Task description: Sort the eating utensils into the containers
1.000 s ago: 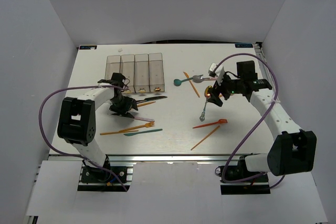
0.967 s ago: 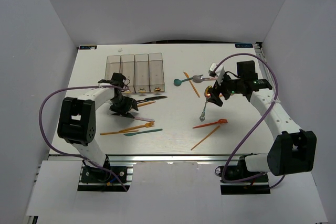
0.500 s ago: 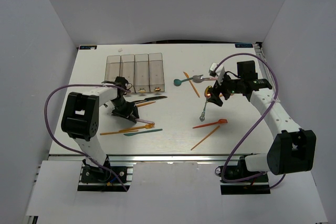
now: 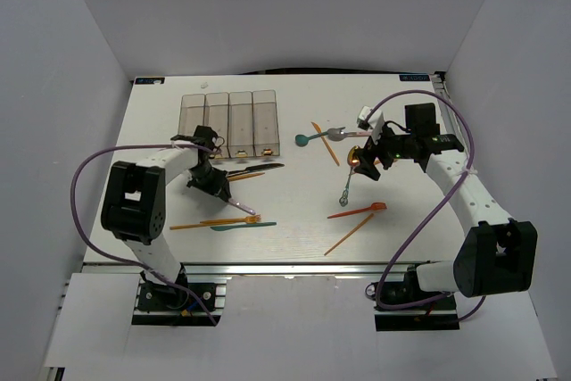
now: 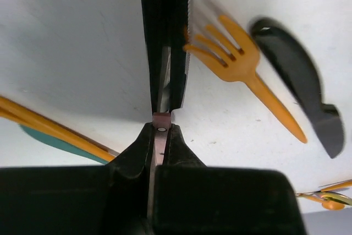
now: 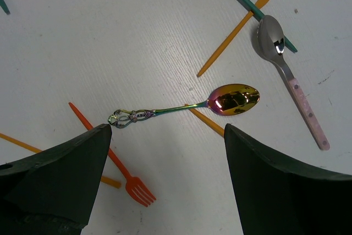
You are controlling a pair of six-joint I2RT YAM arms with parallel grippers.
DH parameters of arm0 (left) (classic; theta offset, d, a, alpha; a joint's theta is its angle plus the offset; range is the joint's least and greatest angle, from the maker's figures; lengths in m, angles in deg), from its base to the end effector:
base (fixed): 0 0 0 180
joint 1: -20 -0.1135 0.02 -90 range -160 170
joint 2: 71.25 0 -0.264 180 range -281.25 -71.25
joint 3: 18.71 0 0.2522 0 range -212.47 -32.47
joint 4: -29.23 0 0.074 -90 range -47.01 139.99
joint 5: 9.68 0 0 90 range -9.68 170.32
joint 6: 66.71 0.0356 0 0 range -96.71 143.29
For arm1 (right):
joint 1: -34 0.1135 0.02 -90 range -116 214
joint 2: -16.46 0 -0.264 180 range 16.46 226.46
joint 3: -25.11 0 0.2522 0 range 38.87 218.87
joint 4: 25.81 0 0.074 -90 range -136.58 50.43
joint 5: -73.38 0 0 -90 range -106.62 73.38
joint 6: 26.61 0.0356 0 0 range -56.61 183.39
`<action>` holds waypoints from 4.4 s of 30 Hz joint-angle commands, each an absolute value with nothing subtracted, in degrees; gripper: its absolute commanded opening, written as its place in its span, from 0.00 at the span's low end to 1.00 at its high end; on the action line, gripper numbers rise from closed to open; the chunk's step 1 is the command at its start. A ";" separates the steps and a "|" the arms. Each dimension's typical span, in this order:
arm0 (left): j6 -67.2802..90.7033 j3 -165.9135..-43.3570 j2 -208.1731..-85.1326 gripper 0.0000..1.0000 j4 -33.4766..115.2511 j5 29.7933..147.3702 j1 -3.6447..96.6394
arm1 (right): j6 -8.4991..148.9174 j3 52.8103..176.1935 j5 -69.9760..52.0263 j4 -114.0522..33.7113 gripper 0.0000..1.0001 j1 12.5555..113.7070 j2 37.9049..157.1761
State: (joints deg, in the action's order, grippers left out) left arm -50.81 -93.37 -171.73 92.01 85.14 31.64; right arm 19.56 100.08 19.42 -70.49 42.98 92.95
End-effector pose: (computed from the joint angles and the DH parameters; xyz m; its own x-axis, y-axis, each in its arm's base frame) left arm 0.2910 -0.0630 0.1538 -0.4635 -0.8830 0.0741 -0.8861 0.4612 -0.0465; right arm 0.2749 0.0646 0.2893 -0.1483 -0.5904 -0.7934 -0.8749 0.4523 -0.1730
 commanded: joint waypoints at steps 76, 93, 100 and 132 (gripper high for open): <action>-5.88 -87.31 -124.69 0.98 68.39 98.24 16.66 | -10.61 152.51 18.01 -97.05 0.81 36.82 144.08; -11.68 -76.59 -124.77 0.98 63.74 113.19 16.66 | 20.35 123.96 11.72 -69.37 0.79 49.09 123.08; -11.87 -76.50 -123.63 0.98 64.35 111.88 16.66 | 49.49 127.19 -14.83 -60.32 0.72 55.53 128.78; -14.41 -75.53 -122.14 0.98 64.17 110.99 16.66 | 54.17 123.42 -17.94 -59.00 0.36 59.23 137.57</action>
State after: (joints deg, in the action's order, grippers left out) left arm -14.05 -75.16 -123.15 65.01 110.97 17.06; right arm 53.99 124.84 -16.78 -59.02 59.43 136.66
